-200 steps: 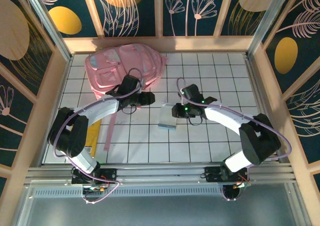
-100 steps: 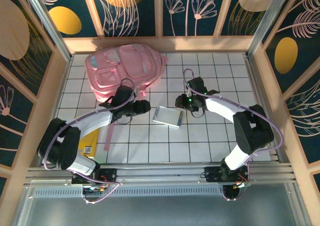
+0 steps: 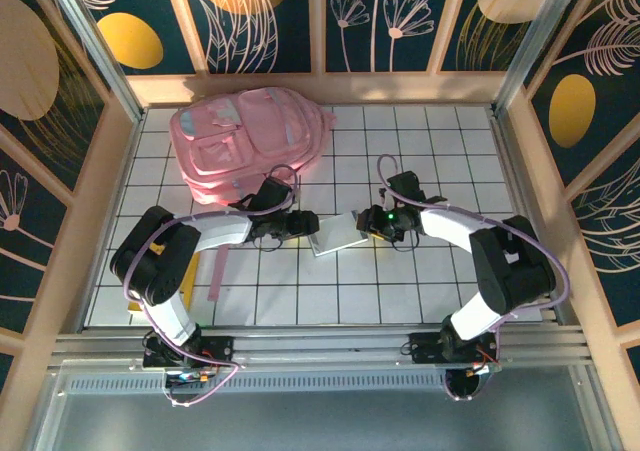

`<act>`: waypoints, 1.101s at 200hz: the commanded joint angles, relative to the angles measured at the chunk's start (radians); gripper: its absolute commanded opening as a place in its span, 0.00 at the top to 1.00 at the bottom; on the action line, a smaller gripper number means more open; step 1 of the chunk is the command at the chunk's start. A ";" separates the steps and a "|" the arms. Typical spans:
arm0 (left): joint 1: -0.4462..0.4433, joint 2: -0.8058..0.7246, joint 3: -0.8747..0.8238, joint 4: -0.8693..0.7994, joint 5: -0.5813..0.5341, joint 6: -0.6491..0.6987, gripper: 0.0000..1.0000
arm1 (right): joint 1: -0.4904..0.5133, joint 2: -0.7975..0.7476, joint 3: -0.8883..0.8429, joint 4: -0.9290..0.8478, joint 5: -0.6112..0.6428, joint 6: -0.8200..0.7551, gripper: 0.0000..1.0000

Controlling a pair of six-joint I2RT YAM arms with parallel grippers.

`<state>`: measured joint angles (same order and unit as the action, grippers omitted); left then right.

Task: Pack the student bag
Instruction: Pick up the book from the center of the table.

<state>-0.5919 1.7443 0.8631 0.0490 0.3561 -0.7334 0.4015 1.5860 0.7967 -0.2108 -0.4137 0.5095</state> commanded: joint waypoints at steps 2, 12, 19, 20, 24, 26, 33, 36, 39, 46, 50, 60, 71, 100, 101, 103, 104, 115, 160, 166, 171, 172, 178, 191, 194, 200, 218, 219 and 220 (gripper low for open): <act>-0.005 0.024 -0.016 0.062 0.029 -0.028 0.42 | -0.006 0.024 0.036 0.018 0.008 -0.051 0.52; -0.005 0.029 -0.015 0.068 0.028 -0.031 0.42 | -0.007 0.025 0.047 0.008 0.040 -0.063 0.53; -0.005 0.031 -0.012 0.070 0.026 -0.032 0.42 | -0.007 0.030 0.058 -0.005 0.065 -0.074 0.53; -0.005 0.032 -0.012 0.071 0.025 -0.033 0.42 | -0.007 0.031 0.059 -0.006 0.068 -0.075 0.53; -0.005 0.034 -0.011 0.071 0.024 -0.034 0.42 | -0.008 0.035 0.063 -0.011 0.076 -0.080 0.53; -0.005 0.035 -0.011 0.072 0.024 -0.034 0.42 | -0.007 0.036 0.067 -0.011 0.079 -0.081 0.52; -0.005 0.039 -0.008 0.073 0.025 -0.034 0.42 | -0.009 0.046 0.074 -0.014 0.085 -0.084 0.52; -0.005 0.042 -0.007 0.074 0.026 -0.035 0.42 | -0.010 0.049 0.076 -0.014 0.087 -0.083 0.53; -0.004 0.043 -0.005 0.074 0.027 -0.035 0.42 | -0.010 0.051 0.081 -0.014 0.089 -0.083 0.52; -0.005 0.048 -0.002 0.072 0.025 -0.034 0.42 | -0.010 0.060 0.087 -0.010 0.091 -0.082 0.53; -0.005 0.050 0.002 0.073 0.027 -0.032 0.42 | -0.010 0.063 0.091 -0.007 0.092 -0.082 0.52; -0.005 0.055 0.010 0.074 0.030 -0.031 0.42 | -0.009 0.076 0.098 0.003 0.087 -0.080 0.52; -0.005 0.063 0.020 0.072 0.030 -0.029 0.42 | -0.010 0.102 0.113 0.000 0.062 -0.077 0.52; -0.005 0.084 0.040 0.077 0.049 -0.034 0.42 | -0.006 0.153 0.110 0.002 -0.019 -0.078 0.53; -0.004 0.086 0.040 0.078 0.050 -0.034 0.42 | -0.007 0.154 0.110 0.001 -0.020 -0.078 0.53; -0.004 0.087 0.041 0.079 0.050 -0.035 0.42 | -0.006 0.155 0.110 0.002 -0.022 -0.078 0.52; -0.004 0.088 0.042 0.079 0.050 -0.034 0.42 | -0.007 0.156 0.109 0.001 -0.024 -0.079 0.52; -0.005 0.092 0.048 0.081 0.052 -0.034 0.42 | -0.006 0.160 0.102 0.004 -0.038 -0.081 0.52; -0.005 0.108 0.074 0.071 0.066 -0.031 0.43 | -0.007 0.178 0.052 0.106 -0.250 -0.033 0.54; -0.005 0.106 0.072 0.071 0.067 -0.030 0.43 | -0.007 0.174 0.040 0.129 -0.292 -0.020 0.54; -0.005 0.106 0.071 0.072 0.066 -0.030 0.43 | -0.007 0.170 0.029 0.146 -0.322 -0.008 0.54; -0.005 0.107 0.071 0.072 0.066 -0.029 0.43 | -0.007 0.168 0.029 0.148 -0.327 -0.006 0.54; -0.005 0.107 0.069 0.072 0.066 -0.031 0.43 | -0.006 0.161 0.021 0.163 -0.346 0.008 0.55; -0.005 0.111 0.065 0.079 0.069 -0.034 0.43 | -0.009 0.139 0.003 0.193 -0.374 0.039 0.55; -0.005 0.112 0.064 0.080 0.069 -0.035 0.43 | -0.009 0.135 -0.002 0.200 -0.383 0.045 0.55; -0.005 0.115 0.062 0.082 0.071 -0.036 0.43 | -0.011 0.124 -0.008 0.211 -0.395 0.059 0.56; -0.005 0.115 0.058 0.091 0.076 -0.043 0.43 | -0.014 0.089 -0.031 0.254 -0.424 0.099 0.57; -0.005 0.115 0.057 0.091 0.076 -0.044 0.43 | -0.014 0.089 -0.033 0.257 -0.425 0.102 0.57; -0.005 0.115 0.057 0.091 0.076 -0.044 0.43 | -0.015 0.087 -0.034 0.259 -0.427 0.104 0.57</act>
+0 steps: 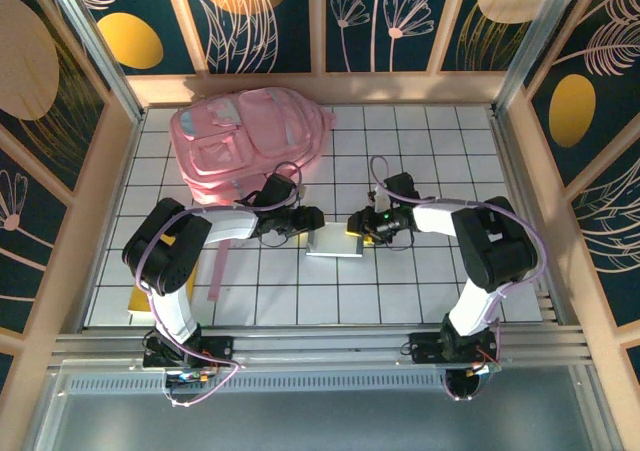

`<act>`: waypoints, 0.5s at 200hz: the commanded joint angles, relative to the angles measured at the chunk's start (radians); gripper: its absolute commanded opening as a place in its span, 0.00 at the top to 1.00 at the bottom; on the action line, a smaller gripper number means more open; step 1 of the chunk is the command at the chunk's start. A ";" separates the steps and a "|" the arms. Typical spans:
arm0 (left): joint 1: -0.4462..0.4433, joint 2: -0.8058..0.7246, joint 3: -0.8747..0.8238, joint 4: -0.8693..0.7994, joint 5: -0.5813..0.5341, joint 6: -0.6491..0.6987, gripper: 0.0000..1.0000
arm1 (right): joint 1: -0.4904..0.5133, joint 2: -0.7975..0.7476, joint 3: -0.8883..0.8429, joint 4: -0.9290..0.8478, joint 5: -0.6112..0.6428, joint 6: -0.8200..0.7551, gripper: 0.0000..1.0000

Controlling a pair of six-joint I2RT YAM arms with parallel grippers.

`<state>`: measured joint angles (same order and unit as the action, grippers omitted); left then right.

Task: Pack the student bag
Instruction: Pick up the book from the center of the table.

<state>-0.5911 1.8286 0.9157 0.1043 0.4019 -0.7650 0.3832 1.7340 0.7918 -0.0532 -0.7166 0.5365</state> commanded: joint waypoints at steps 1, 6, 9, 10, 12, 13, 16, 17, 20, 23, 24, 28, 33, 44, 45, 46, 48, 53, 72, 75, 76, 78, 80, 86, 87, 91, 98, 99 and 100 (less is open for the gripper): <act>-0.006 0.031 0.005 0.035 0.031 -0.012 0.43 | 0.004 -0.061 -0.031 0.104 -0.125 0.079 0.57; -0.005 0.029 0.005 0.035 0.031 -0.012 0.44 | 0.003 -0.065 -0.036 0.115 -0.128 0.092 0.57; -0.005 0.028 0.004 0.035 0.031 -0.013 0.44 | 0.005 -0.067 -0.038 0.120 -0.131 0.100 0.58; -0.005 0.026 0.004 0.035 0.031 -0.013 0.44 | 0.004 -0.068 -0.039 0.121 -0.130 0.103 0.58; -0.006 0.024 0.005 0.035 0.031 -0.015 0.44 | 0.004 -0.067 -0.041 0.127 -0.132 0.109 0.58; -0.006 0.023 0.005 0.036 0.030 -0.015 0.44 | 0.003 -0.068 -0.042 0.131 -0.133 0.111 0.58; -0.006 0.022 0.003 0.037 0.032 -0.016 0.44 | 0.005 -0.067 -0.044 0.140 -0.136 0.120 0.58; -0.006 0.022 0.002 0.038 0.032 -0.016 0.44 | 0.005 -0.068 -0.046 0.143 -0.137 0.123 0.58; -0.006 0.020 0.002 0.038 0.032 -0.018 0.43 | 0.005 -0.068 -0.051 0.154 -0.140 0.132 0.58; -0.006 0.019 0.001 0.038 0.032 -0.019 0.43 | 0.006 -0.068 -0.054 0.166 -0.142 0.140 0.58; -0.006 0.018 0.001 0.038 0.032 -0.019 0.43 | 0.007 -0.067 -0.056 0.170 -0.143 0.144 0.58; -0.006 0.015 0.001 0.040 0.034 -0.022 0.43 | 0.007 -0.066 -0.062 0.187 -0.145 0.155 0.58; -0.006 0.013 -0.001 0.042 0.037 -0.024 0.44 | 0.008 -0.066 -0.069 0.206 -0.142 0.169 0.59; -0.006 0.007 -0.006 0.053 0.045 -0.034 0.43 | 0.012 -0.063 -0.087 0.254 -0.139 0.206 0.59; -0.006 0.007 -0.007 0.055 0.047 -0.035 0.43 | 0.012 -0.063 -0.088 0.259 -0.139 0.210 0.59; -0.006 0.007 -0.008 0.057 0.048 -0.036 0.43 | 0.012 -0.062 -0.089 0.264 -0.139 0.213 0.59; -0.005 0.007 -0.010 0.060 0.050 -0.039 0.43 | 0.013 -0.063 -0.092 0.274 -0.141 0.220 0.59; -0.006 0.004 -0.014 0.067 0.054 -0.046 0.43 | 0.016 -0.060 -0.099 0.298 -0.142 0.236 0.60; -0.006 -0.002 -0.029 0.093 0.068 -0.066 0.43 | 0.027 -0.050 -0.110 0.371 -0.150 0.283 0.64; -0.006 -0.004 -0.031 0.095 0.070 -0.069 0.43 | 0.031 -0.050 -0.109 0.377 -0.150 0.287 0.66; -0.006 -0.004 -0.032 0.095 0.069 -0.069 0.43 | 0.031 -0.050 -0.109 0.378 -0.150 0.288 0.67; -0.004 -0.005 -0.032 0.095 0.071 -0.069 0.43 | 0.032 -0.050 -0.110 0.381 -0.149 0.290 0.68; -0.005 -0.006 -0.032 0.094 0.072 -0.069 0.43 | 0.034 -0.050 -0.110 0.382 -0.148 0.292 0.70; -0.006 -0.012 -0.031 0.087 0.072 -0.065 0.43 | 0.035 -0.052 -0.108 0.380 -0.141 0.293 0.75; -0.006 -0.012 -0.031 0.085 0.072 -0.063 0.43 | 0.036 -0.053 -0.108 0.379 -0.139 0.292 0.76; -0.006 -0.018 -0.030 0.075 0.068 -0.056 0.43 | 0.036 -0.057 -0.106 0.375 -0.136 0.291 0.80; -0.004 -0.031 -0.025 0.049 0.056 -0.038 0.43 | 0.034 -0.069 -0.104 0.360 -0.133 0.283 0.86; -0.004 -0.032 -0.024 0.044 0.054 -0.035 0.43 | 0.033 -0.071 -0.103 0.358 -0.132 0.281 0.87; -0.004 -0.035 -0.022 0.040 0.051 -0.032 0.43 | 0.032 -0.072 -0.102 0.354 -0.132 0.280 0.88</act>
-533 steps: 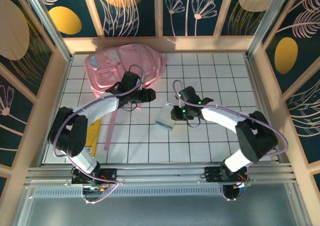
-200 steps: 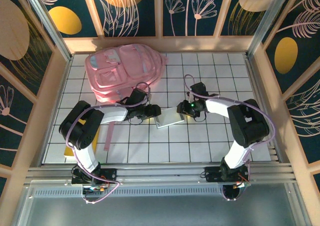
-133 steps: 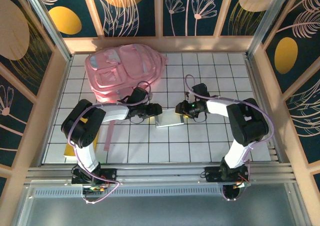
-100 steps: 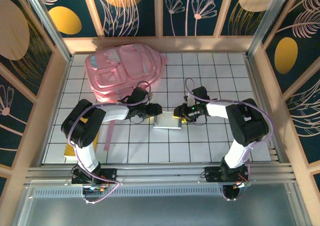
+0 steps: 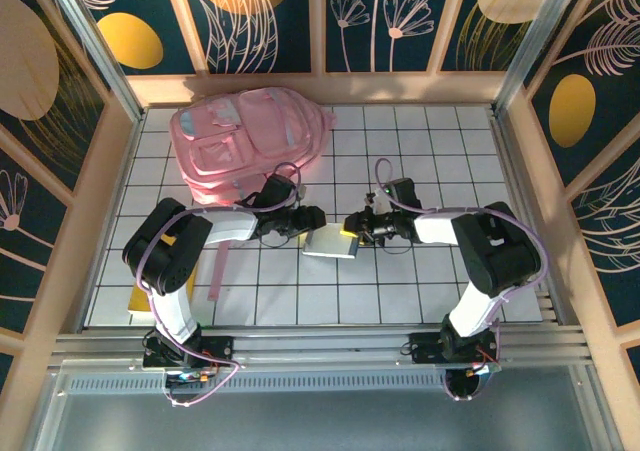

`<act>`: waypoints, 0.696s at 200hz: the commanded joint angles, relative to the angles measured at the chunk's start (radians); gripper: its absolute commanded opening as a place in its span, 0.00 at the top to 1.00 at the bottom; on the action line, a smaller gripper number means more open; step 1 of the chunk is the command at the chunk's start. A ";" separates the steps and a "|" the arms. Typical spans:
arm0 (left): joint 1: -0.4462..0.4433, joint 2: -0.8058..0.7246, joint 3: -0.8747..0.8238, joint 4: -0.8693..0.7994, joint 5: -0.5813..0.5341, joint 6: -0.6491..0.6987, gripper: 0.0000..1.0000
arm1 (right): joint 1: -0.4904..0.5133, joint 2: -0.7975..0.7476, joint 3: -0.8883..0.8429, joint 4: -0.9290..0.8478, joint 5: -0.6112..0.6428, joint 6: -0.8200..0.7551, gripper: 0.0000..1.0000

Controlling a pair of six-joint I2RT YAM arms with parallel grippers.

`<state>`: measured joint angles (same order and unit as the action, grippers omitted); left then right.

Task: Pack the student bag
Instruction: Pick up the book from the center of the table.

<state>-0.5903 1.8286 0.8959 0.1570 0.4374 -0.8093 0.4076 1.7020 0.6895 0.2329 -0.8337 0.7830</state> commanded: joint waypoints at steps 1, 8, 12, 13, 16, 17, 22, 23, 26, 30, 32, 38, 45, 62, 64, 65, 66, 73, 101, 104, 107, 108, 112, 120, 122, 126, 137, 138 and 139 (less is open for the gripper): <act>-0.005 -0.037 -0.003 -0.017 0.013 0.015 0.42 | 0.007 -0.043 0.001 0.066 -0.015 0.032 0.89; -0.004 -0.053 0.004 -0.047 0.000 0.032 0.42 | 0.001 -0.064 0.005 0.042 -0.013 0.017 0.94; -0.003 -0.063 0.004 -0.061 -0.003 0.041 0.42 | -0.001 -0.076 0.008 0.029 -0.013 0.010 0.96; -0.002 -0.066 0.004 -0.065 -0.004 0.042 0.42 | -0.002 -0.080 0.008 0.026 -0.012 0.007 0.97; 0.000 -0.072 0.006 -0.075 -0.003 0.049 0.41 | -0.005 -0.089 0.009 0.017 -0.012 0.001 0.98; 0.001 -0.075 0.006 -0.079 -0.003 0.050 0.41 | -0.005 -0.093 0.009 0.015 -0.012 0.000 0.98; 0.006 -0.087 0.005 -0.094 0.003 0.058 0.41 | -0.010 -0.112 0.011 0.004 -0.015 -0.007 1.00; 0.007 -0.090 0.005 -0.096 0.005 0.060 0.41 | -0.011 -0.115 0.011 0.003 -0.016 -0.008 1.00; 0.010 -0.097 0.005 -0.104 0.010 0.063 0.41 | -0.014 -0.126 0.011 -0.002 -0.018 -0.013 1.00; 0.016 -0.108 0.002 -0.111 0.017 0.067 0.41 | -0.018 -0.143 0.013 -0.011 -0.020 -0.016 1.00; 0.018 -0.109 -0.001 -0.114 0.022 0.069 0.41 | -0.020 -0.151 0.013 -0.016 -0.021 -0.018 1.00; 0.026 -0.138 -0.005 -0.124 0.031 0.075 0.40 | -0.023 -0.174 0.017 -0.031 -0.024 -0.027 1.00; 0.034 -0.164 -0.010 -0.135 0.043 0.085 0.39 | -0.026 -0.200 0.022 -0.046 -0.030 -0.034 1.00; 0.044 -0.222 -0.010 -0.163 0.089 0.114 0.37 | -0.031 -0.264 0.036 -0.075 -0.043 -0.042 1.00; 0.045 -0.229 -0.011 -0.164 0.095 0.116 0.37 | -0.032 -0.271 0.038 -0.077 -0.045 -0.043 1.00; 0.046 -0.233 -0.012 -0.165 0.097 0.117 0.36 | -0.032 -0.273 0.040 -0.078 -0.046 -0.043 1.00; 0.046 -0.236 -0.012 -0.165 0.101 0.117 0.36 | -0.032 -0.276 0.040 -0.079 -0.047 -0.044 1.00; 0.051 -0.258 -0.019 -0.161 0.132 0.116 0.34 | -0.033 -0.295 0.047 -0.083 -0.056 -0.039 1.00; 0.074 -0.341 -0.068 -0.054 0.292 0.027 0.29 | -0.032 -0.357 0.076 -0.095 -0.092 -0.024 1.00; 0.077 -0.349 -0.075 -0.034 0.310 0.012 0.28 | -0.033 -0.364 0.078 -0.094 -0.096 -0.021 1.00; 0.079 -0.356 -0.080 -0.017 0.324 -0.001 0.28 | -0.032 -0.370 0.080 -0.092 -0.101 -0.016 1.00; 0.080 -0.359 -0.081 -0.011 0.327 -0.006 0.28 | -0.033 -0.373 0.081 -0.090 -0.102 -0.015 1.00; 0.083 -0.368 -0.085 0.008 0.343 -0.021 0.27 | -0.033 -0.381 0.084 -0.086 -0.108 -0.008 1.00; 0.089 -0.384 -0.094 0.038 0.369 -0.052 0.26 | -0.034 -0.398 0.092 -0.082 -0.115 0.003 1.00; 0.090 -0.388 -0.094 0.045 0.374 -0.060 0.26 | -0.035 -0.404 0.093 -0.080 -0.116 0.006 1.00; 0.092 -0.396 -0.097 0.060 0.387 -0.072 0.26 | -0.035 -0.413 0.097 -0.077 -0.118 0.012 1.00; 0.093 -0.418 -0.102 0.106 0.417 -0.106 0.25 | -0.035 -0.438 0.106 -0.066 -0.122 0.029 1.00; 0.093 -0.421 -0.102 0.110 0.419 -0.109 0.25 | -0.035 -0.441 0.106 -0.064 -0.123 0.030 1.00; 0.093 -0.423 -0.102 0.113 0.421 -0.112 0.25 | -0.036 -0.443 0.107 -0.064 -0.123 0.032 1.00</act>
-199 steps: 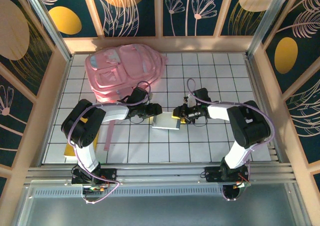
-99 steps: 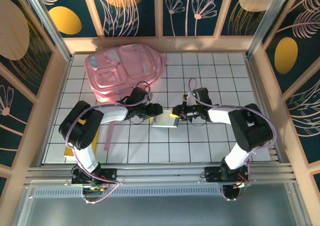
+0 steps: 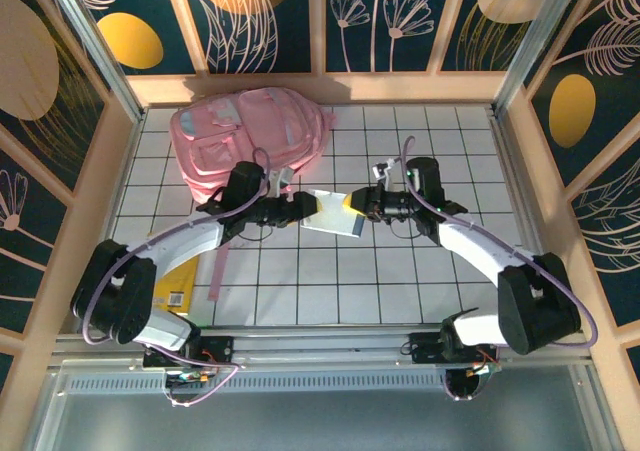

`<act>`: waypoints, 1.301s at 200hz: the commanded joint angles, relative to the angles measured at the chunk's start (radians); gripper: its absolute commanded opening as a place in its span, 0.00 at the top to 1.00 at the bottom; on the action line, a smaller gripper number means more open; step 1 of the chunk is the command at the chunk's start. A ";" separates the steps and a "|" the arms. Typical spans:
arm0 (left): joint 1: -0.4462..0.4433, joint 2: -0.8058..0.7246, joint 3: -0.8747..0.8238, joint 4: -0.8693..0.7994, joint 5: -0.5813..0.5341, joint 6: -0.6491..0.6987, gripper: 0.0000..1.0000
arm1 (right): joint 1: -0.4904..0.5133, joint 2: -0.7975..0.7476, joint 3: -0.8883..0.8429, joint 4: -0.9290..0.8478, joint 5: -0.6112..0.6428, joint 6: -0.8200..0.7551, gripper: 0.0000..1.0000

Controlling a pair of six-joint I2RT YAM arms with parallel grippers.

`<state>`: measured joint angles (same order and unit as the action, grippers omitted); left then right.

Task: Pack the student bag
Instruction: Pick up the book from the center of the table.

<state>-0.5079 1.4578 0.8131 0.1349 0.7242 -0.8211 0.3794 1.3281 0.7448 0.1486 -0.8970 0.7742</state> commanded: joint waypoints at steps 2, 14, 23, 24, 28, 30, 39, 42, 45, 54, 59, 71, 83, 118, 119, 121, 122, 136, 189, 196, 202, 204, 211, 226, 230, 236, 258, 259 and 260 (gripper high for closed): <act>0.011 -0.055 -0.019 0.141 0.139 -0.105 0.25 | -0.007 -0.073 0.053 0.022 -0.061 0.042 1.00; 0.012 -0.077 -0.021 0.181 0.161 -0.139 0.25 | -0.008 -0.096 0.061 0.030 -0.057 0.056 1.00; 0.010 -0.092 -0.019 0.200 0.170 -0.154 0.25 | -0.007 -0.109 0.067 0.032 -0.057 0.063 1.00; 0.011 -0.093 -0.018 0.201 0.171 -0.157 0.25 | -0.008 -0.110 0.068 0.032 -0.057 0.063 1.00; 0.011 -0.100 -0.017 0.207 0.173 -0.161 0.25 | -0.009 -0.114 0.072 0.031 -0.057 0.064 1.00; 0.011 -0.103 -0.017 0.210 0.174 -0.164 0.26 | -0.009 -0.114 0.071 0.031 -0.057 0.066 1.00; 0.012 -0.117 -0.016 0.229 0.175 -0.176 0.28 | -0.009 -0.119 0.073 0.035 -0.057 0.073 1.00; 0.012 -0.121 -0.016 0.235 0.173 -0.180 0.29 | -0.008 -0.120 0.074 0.039 -0.058 0.076 1.00; 0.012 -0.125 -0.016 0.242 0.172 -0.183 0.30 | -0.009 -0.121 0.072 0.043 -0.060 0.080 1.00; 0.012 -0.136 -0.017 0.265 0.173 -0.195 0.37 | -0.009 -0.121 0.068 0.057 -0.065 0.093 1.00; 0.012 -0.141 -0.020 0.284 0.174 -0.206 0.41 | -0.008 -0.122 0.065 0.065 -0.066 0.100 1.00; 0.012 -0.148 -0.025 0.328 0.175 -0.232 0.53 | -0.007 -0.124 0.057 0.069 -0.059 0.109 1.00; 0.012 -0.150 -0.031 0.364 0.171 -0.249 0.68 | -0.007 -0.122 0.053 0.076 -0.060 0.115 1.00; 0.012 -0.158 -0.039 0.400 0.153 -0.262 0.99 | -0.003 -0.143 0.020 0.124 -0.031 0.158 0.92; 0.012 -0.158 -0.040 0.401 0.151 -0.262 0.99 | -0.002 -0.144 0.017 0.129 -0.030 0.162 0.90; 0.012 -0.160 -0.041 0.403 0.150 -0.263 0.99 | -0.003 -0.146 0.012 0.140 -0.029 0.166 0.87; 0.012 -0.159 -0.042 0.405 0.148 -0.263 1.00 | -0.003 -0.145 0.010 0.146 -0.027 0.174 0.87; 0.014 -0.164 -0.052 0.426 0.130 -0.272 1.00 | 0.002 -0.159 -0.032 0.248 -0.019 0.242 0.72; 0.016 -0.149 -0.078 0.491 0.110 -0.314 1.00 | 0.028 -0.182 -0.079 0.468 0.015 0.346 0.64; 0.015 -0.149 -0.072 0.478 0.107 -0.304 1.00 | 0.033 -0.178 -0.067 0.455 0.011 0.336 0.64; 0.016 -0.147 -0.070 0.466 0.104 -0.295 1.00 | 0.038 -0.174 -0.058 0.444 0.008 0.328 0.64; 0.016 -0.147 -0.069 0.463 0.103 -0.292 1.00 | 0.041 -0.172 -0.056 0.441 0.006 0.326 0.64; 0.015 -0.147 -0.069 0.460 0.099 -0.289 1.00 | 0.049 -0.166 -0.049 0.431 0.002 0.317 0.65; 0.016 -0.143 -0.069 0.462 0.099 -0.289 1.00 | 0.064 -0.155 -0.045 0.421 0.008 0.305 0.66; 0.016 -0.142 -0.069 0.462 0.099 -0.288 1.00 | 0.069 -0.153 -0.047 0.421 0.011 0.303 0.67; 0.016 -0.142 -0.068 0.462 0.099 -0.288 1.00 | 0.076 -0.150 -0.050 0.422 0.017 0.301 0.67; 0.017 -0.139 -0.063 0.453 0.093 -0.284 1.00 | 0.092 -0.141 -0.057 0.427 0.033 0.300 0.71; 0.016 -0.139 -0.064 0.453 0.093 -0.283 1.00 | 0.093 -0.141 -0.057 0.429 0.034 0.300 0.72; 0.016 -0.138 -0.063 0.454 0.092 -0.282 1.00 | 0.093 -0.141 -0.057 0.429 0.034 0.300 0.72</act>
<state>-0.4919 1.3216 0.7326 0.5510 0.8368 -1.1202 0.4484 1.1820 0.6624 0.5068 -0.8692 1.0798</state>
